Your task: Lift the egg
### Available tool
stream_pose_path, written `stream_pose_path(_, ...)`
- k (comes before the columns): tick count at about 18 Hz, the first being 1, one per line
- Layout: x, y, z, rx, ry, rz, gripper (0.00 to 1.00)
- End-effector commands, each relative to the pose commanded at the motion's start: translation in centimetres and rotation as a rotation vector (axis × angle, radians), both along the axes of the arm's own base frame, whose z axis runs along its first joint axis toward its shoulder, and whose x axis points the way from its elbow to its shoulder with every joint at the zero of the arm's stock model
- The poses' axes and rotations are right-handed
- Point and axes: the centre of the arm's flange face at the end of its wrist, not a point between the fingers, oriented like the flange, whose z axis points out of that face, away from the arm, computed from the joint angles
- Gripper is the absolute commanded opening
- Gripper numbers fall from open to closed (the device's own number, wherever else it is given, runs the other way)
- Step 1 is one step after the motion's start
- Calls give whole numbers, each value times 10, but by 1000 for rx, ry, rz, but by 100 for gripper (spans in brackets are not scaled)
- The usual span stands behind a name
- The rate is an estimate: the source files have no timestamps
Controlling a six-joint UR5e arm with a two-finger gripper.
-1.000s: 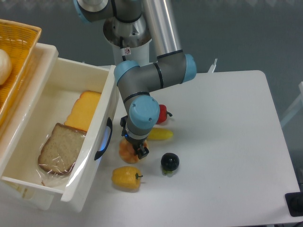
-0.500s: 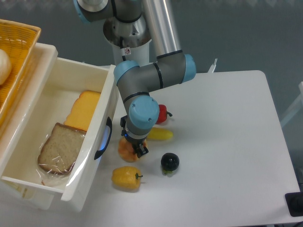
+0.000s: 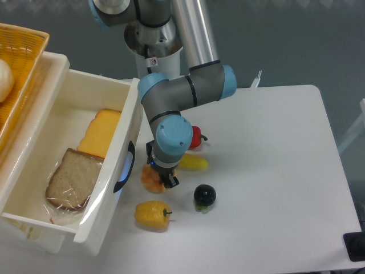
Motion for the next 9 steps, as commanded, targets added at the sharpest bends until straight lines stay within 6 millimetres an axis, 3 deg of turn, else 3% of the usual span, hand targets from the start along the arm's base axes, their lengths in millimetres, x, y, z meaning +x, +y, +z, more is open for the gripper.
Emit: stream_pose_path(9,-2,0,6,5,5,8,26)
